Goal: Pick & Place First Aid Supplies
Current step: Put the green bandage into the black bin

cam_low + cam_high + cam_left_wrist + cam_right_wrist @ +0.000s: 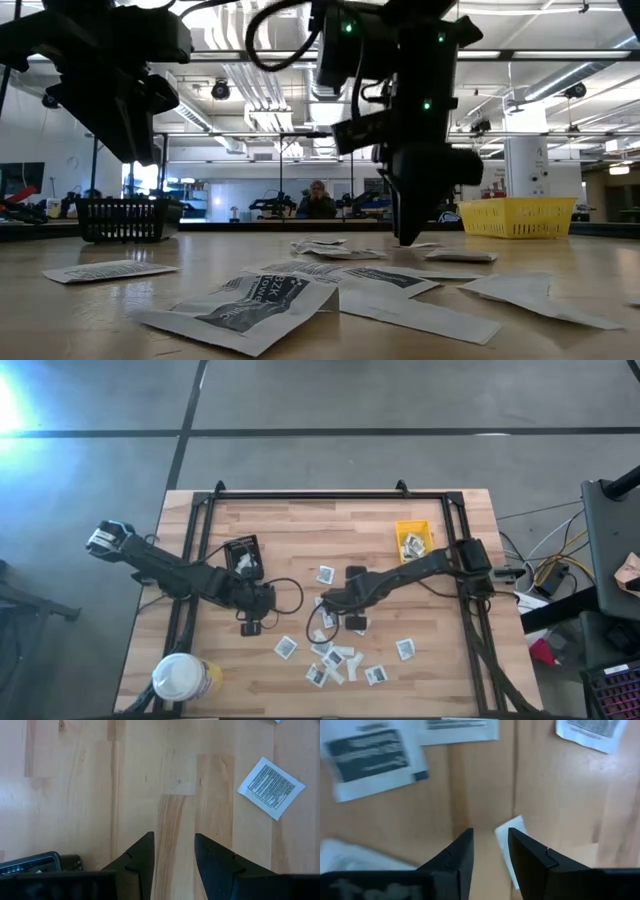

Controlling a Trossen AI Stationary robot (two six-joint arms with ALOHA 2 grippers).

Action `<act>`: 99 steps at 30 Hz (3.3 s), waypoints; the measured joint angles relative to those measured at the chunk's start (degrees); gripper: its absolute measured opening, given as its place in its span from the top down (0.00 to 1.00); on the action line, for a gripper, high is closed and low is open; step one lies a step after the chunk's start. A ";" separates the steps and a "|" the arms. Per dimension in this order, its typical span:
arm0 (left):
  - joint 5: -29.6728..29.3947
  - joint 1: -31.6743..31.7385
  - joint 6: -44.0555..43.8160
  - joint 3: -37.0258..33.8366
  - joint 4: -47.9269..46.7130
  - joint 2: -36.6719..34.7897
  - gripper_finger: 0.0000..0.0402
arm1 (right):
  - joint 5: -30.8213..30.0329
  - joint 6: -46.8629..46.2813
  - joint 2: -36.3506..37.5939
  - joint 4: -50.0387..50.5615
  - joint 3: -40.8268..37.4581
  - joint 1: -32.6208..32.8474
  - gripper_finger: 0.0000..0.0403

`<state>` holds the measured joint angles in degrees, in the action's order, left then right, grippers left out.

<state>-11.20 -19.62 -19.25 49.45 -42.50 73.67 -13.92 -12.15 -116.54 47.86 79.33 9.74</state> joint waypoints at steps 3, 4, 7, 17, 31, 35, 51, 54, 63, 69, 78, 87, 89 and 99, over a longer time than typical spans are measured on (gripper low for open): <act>0.00 0.00 -0.01 0.00 -0.02 0.00 0.67 | -1.25 -0.79 -0.47 0.02 -0.02 -0.17 0.72; 0.00 0.00 -0.01 0.00 -0.02 0.00 0.67 | -1.23 -0.84 -0.46 0.02 -0.02 -0.20 0.72; 0.00 0.00 -0.04 0.00 -0.02 0.00 0.67 | -1.22 -0.96 -0.43 -0.03 -0.03 -0.45 0.71; -0.22 0.00 -0.30 0.00 0.00 0.00 0.67 | 5.71 -0.78 -0.19 -0.82 -0.95 -5.31 0.74; -0.22 -0.05 -0.30 -0.04 -0.01 0.00 0.67 | 8.61 -1.69 -0.06 -2.37 -2.32 -6.86 0.94; -0.24 -0.04 -0.36 -0.04 0.00 0.00 0.67 | 8.53 -1.83 -0.08 -2.25 -2.34 -6.86 0.97; -1.08 0.00 -0.37 -0.04 1.54 0.00 0.67 | 10.56 0.15 9.75 -1.73 -3.02 -5.95 0.97; -1.08 0.00 0.96 -0.04 3.57 0.00 0.67 | 10.73 0.84 12.17 -2.50 -3.05 -5.73 0.97; -4.86 -0.02 7.97 -0.11 12.92 0.00 0.67 | 15.92 6.22 15.29 -7.46 -3.39 -4.16 0.98; -5.06 -0.04 14.45 -0.13 22.07 0.00 0.67 | 26.25 12.41 15.81 -13.46 -3.37 -3.70 0.98; -5.09 -0.04 20.65 -0.15 32.73 0.52 0.67 | 36.47 19.62 16.62 -21.87 -3.04 -3.74 0.98; -4.94 -0.04 22.89 -0.15 39.38 3.13 0.67 | 42.82 23.29 16.71 -33.14 -2.99 -3.74 0.98; -4.93 -0.04 23.31 -0.15 40.18 3.50 0.67 | 42.93 23.70 16.71 -33.97 -2.99 -3.74 0.98; -2.57 0.00 24.80 -0.17 45.50 3.72 0.67 | 42.95 24.79 16.71 -35.48 -2.92 -3.74 0.98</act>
<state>-13.77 -19.62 5.55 49.28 3.00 77.38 29.04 12.64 -99.83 12.38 76.41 6.00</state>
